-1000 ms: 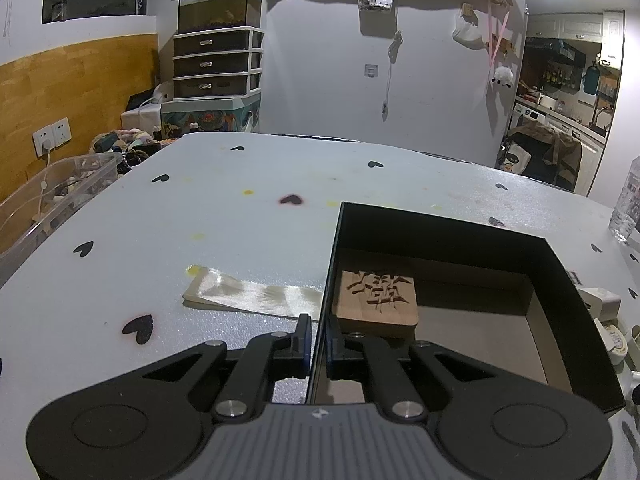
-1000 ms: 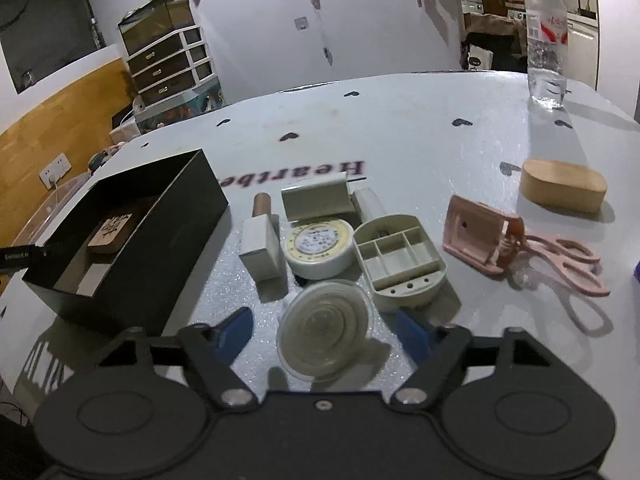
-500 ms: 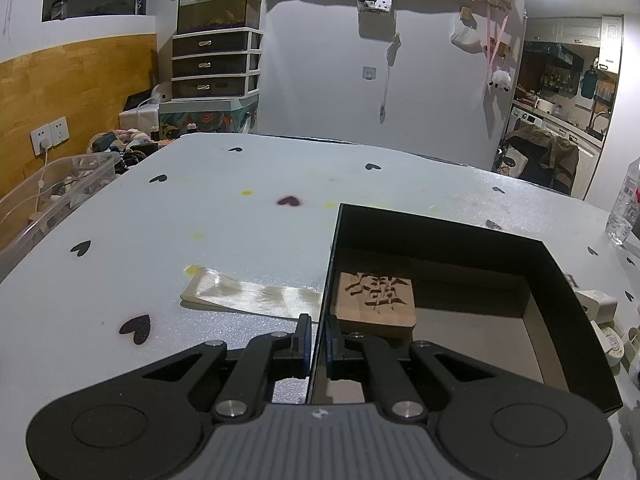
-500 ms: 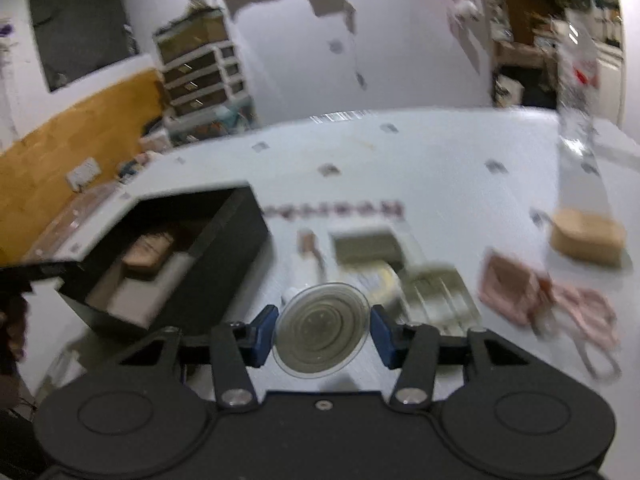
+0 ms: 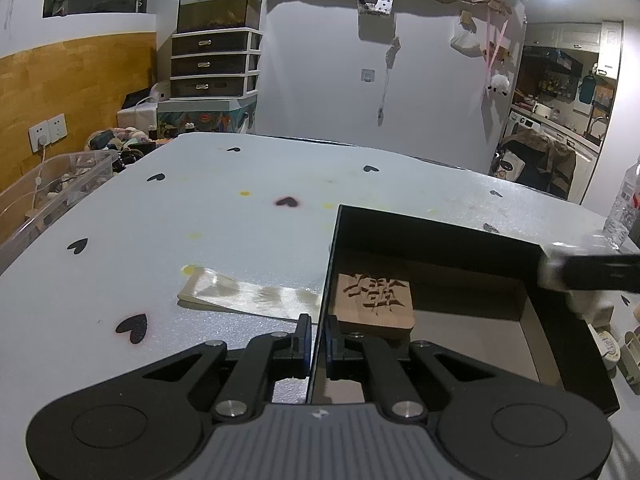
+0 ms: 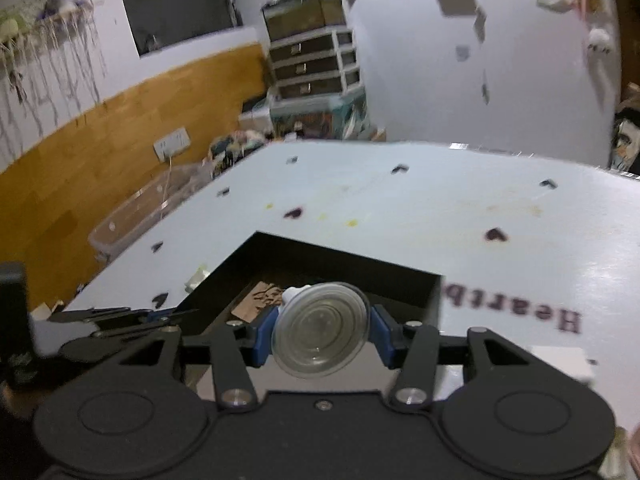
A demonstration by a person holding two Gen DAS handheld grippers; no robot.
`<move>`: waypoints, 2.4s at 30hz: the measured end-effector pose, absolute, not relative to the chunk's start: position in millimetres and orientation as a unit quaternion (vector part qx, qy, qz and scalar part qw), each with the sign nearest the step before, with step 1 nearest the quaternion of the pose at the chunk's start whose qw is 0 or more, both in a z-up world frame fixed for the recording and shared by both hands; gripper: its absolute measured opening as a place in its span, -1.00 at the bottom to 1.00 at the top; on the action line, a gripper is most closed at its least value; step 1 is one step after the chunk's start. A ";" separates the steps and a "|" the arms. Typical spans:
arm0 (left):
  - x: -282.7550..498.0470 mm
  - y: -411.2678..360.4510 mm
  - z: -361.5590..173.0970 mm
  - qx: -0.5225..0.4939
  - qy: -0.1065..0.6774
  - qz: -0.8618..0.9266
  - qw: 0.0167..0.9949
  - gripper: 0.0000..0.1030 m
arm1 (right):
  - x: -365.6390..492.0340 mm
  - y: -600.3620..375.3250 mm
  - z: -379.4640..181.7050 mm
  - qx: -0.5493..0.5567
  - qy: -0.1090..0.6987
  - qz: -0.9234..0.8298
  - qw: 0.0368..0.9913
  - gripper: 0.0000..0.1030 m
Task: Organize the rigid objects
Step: 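Lower the clear lid into the black box and open the right tool, then move the right tool to the white compartment tray and grasp it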
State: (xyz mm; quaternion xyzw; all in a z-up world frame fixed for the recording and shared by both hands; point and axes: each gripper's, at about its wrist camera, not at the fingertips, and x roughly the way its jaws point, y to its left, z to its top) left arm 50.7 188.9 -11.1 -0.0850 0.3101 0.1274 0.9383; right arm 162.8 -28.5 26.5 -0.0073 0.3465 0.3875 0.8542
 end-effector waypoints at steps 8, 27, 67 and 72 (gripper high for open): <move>49.5 190.7 -11.4 -0.085 0.308 0.119 0.940 -0.88 | 200.7 20.4 -1.8 -0.016 0.419 0.362 0.833 -0.01; 48.4 193.5 -12.5 -0.088 0.307 0.110 0.941 -0.89 | 221.4 53.1 -18.5 -0.027 0.440 0.303 0.845 0.04; 49.4 187.1 -6.8 -0.084 0.320 0.127 0.935 -0.89 | 136.7 -92.9 41.6 0.001 0.293 0.293 0.910 0.92; 50.4 186.0 -7.0 -0.085 0.321 0.129 0.934 -0.88 | 125.3 -126.4 29.5 0.013 0.276 0.268 0.923 0.92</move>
